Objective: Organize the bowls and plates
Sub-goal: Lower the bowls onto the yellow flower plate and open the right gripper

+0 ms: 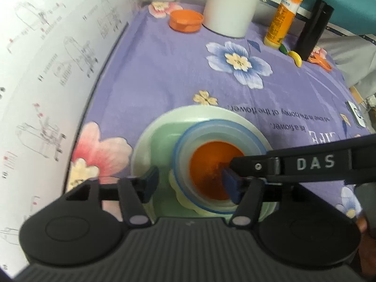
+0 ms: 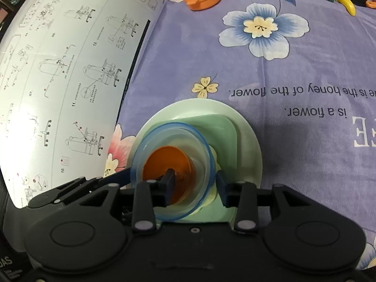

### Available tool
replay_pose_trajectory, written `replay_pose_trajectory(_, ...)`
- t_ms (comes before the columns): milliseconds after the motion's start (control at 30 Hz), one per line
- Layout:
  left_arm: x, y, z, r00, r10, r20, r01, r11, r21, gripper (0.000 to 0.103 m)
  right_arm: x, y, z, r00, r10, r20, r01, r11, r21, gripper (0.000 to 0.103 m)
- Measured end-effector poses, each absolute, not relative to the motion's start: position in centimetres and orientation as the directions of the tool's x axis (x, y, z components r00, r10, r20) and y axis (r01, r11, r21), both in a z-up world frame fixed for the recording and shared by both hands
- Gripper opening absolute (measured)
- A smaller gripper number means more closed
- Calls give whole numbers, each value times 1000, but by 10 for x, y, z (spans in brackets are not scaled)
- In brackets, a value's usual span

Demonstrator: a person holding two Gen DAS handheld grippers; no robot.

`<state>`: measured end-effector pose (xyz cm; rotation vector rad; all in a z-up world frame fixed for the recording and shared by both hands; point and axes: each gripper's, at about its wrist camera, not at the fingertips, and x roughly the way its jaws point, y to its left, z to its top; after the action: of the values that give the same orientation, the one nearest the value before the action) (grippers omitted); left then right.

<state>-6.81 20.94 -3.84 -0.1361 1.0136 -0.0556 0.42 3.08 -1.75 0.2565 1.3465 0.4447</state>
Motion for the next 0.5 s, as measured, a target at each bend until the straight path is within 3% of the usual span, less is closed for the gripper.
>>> replay_pose_trajectory(133,-74,211,-28,571,-62,-818,-35,994,-100,90,1,25,-6,205,439,-875,-176,896,408,63)
replay_pose_trajectory(200,-77,214,-23,588,-54,-807,-52,993,-104,100,0,20,0,228,436,-870,-179,897,403,77)
replay_pose_trajectory(300,-83,221,-16,612,-78,-787,-71,986,-153,103,-4,12,10,264,441,-858,-187,896,403,100)
replay_pose_trajectory(500,-96,228,-2,668,-125,-734,-75,969,-234,103,-10,-8,27,306,473,-826,-169,881,442,103)
